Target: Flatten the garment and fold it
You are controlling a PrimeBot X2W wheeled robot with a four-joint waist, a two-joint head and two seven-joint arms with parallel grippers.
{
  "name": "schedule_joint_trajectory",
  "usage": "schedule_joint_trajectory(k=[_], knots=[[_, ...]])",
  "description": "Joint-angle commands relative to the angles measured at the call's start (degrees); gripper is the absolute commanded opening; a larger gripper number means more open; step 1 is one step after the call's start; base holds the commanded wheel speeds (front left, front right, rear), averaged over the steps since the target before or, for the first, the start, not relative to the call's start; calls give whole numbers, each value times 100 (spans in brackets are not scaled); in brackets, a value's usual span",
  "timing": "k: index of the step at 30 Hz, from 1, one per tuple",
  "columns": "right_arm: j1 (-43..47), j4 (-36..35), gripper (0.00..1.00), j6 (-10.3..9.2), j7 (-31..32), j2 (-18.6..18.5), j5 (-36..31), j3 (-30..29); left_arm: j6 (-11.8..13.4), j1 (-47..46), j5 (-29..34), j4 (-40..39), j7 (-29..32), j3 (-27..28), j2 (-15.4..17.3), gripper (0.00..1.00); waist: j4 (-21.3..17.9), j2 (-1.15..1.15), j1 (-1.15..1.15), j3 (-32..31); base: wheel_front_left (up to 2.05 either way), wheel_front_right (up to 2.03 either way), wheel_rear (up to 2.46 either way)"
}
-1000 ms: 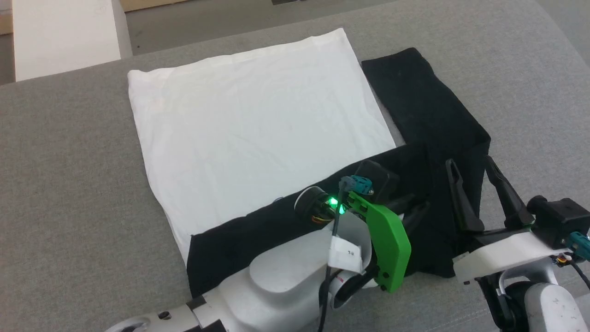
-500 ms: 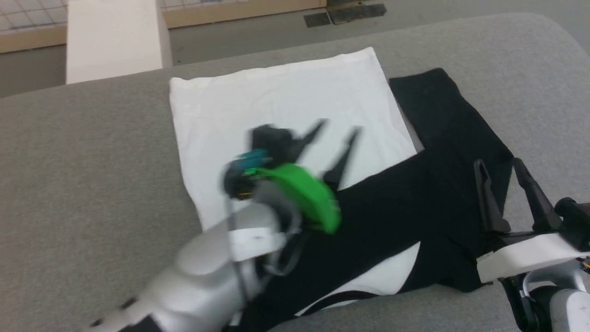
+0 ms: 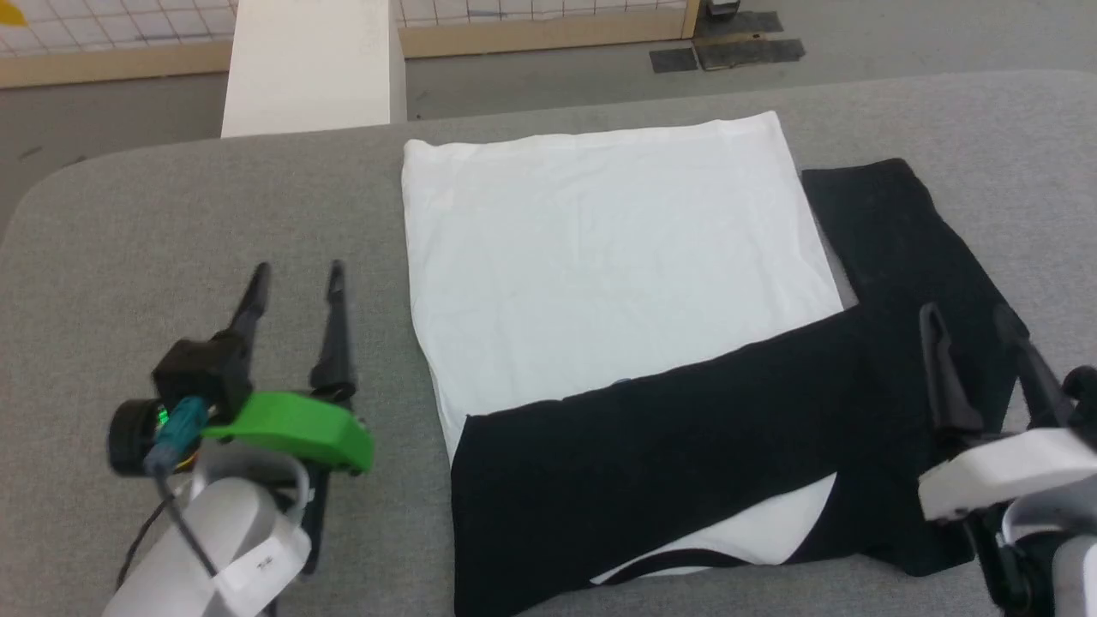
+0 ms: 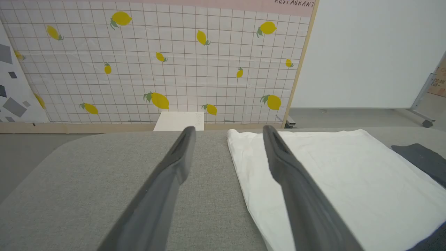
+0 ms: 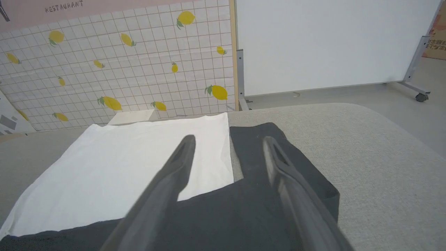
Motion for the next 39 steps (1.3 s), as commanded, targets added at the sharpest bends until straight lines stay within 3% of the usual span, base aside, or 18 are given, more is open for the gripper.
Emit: schedule_joint_trajectory(k=[1,8,15,22,30,38,39], knots=[[-215,91,100,-10,49,2,-84,-97,-65,203,190,-88,-24,201,31,100,75,0,0,118,0,0,0],[-1357,1016,100,-10,495,-342,-180,-683,-376,717,782,-436,-24,1104,-171,100,269,0,0,627,0,0,0],[-2831,2322,100,-10,983,-769,-134,-1189,-653,734,1200,-701,-24,1567,-496,100,529,0,0,1371,0,0,0],[-4112,3290,100,-10,1552,-1143,-487,-1764,-1012,414,1480,-819,-25,1987,-813,100,809,0,0,2155,0,0,0],[-4935,3762,100,-10,2115,-1304,-986,-2402,-1301,236,1753,-905,-25,2315,-1107,100,1042,0,0,2614,0,0,0],[-5242,3645,100,-10,2936,-1265,-1372,-2527,-1524,245,1940,-956,-25,2566,-1330,100,1115,0,0,2814,0,0,0],[-5254,3652,95,-10,3061,-1262,-1370,-2540,-1545,248,1958,-955,-25,2589,-1346,100,1115,0,0,2824,0,0,0]])
